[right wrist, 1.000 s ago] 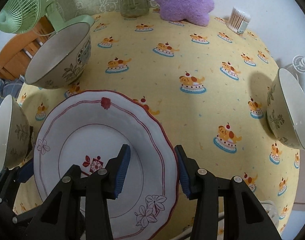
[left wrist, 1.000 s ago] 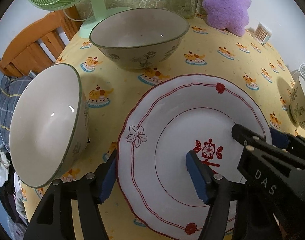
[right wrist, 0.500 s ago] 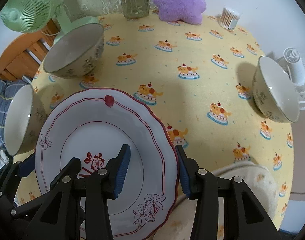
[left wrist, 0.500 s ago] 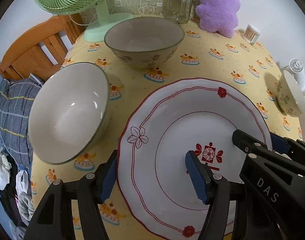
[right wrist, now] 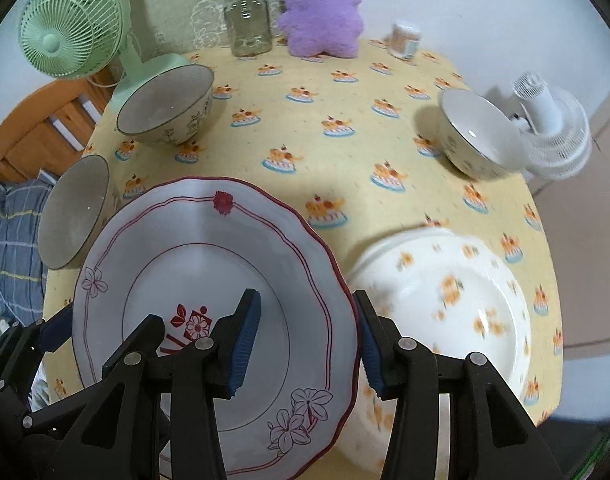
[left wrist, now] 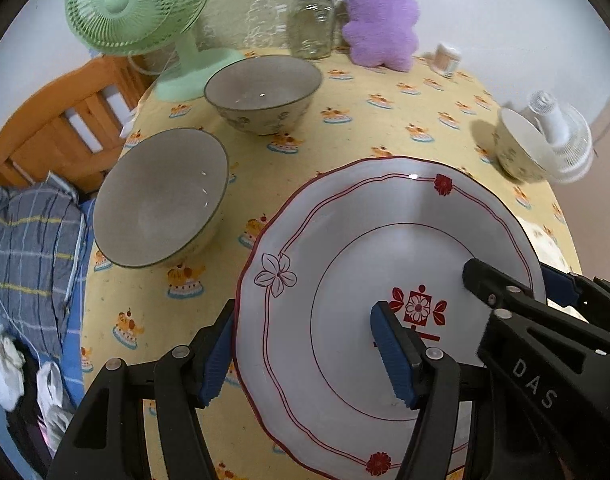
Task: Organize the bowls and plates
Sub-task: 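Carry the red-rimmed plate over the orange-floral plate stack with both tools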
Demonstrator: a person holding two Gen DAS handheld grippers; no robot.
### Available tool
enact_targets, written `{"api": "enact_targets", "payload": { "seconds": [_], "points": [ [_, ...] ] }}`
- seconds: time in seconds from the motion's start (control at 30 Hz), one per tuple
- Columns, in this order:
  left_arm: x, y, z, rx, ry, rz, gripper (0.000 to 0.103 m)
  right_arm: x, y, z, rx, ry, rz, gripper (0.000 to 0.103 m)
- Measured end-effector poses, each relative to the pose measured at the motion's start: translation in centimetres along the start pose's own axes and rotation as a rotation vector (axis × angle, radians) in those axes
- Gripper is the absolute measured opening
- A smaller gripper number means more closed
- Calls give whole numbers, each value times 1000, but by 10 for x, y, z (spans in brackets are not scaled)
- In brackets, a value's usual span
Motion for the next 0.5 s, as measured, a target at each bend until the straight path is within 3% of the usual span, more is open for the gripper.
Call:
{"api": "enact_targets", "payload": {
  "seconds": [0.5],
  "points": [
    [-17,-36,38,118,-36,6,66,-25,-58,34,138,-9,31,62]
  ]
}}
Point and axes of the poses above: each gripper's, at about its wrist camera, not at the fingertips, and x roughly the way its jaws point, z to its right, y to its top, the point moved 2 cm from there along x, roughly the way its jaws point, and after that the axes turned 9 degrees about -z, right-handed, at the moved point
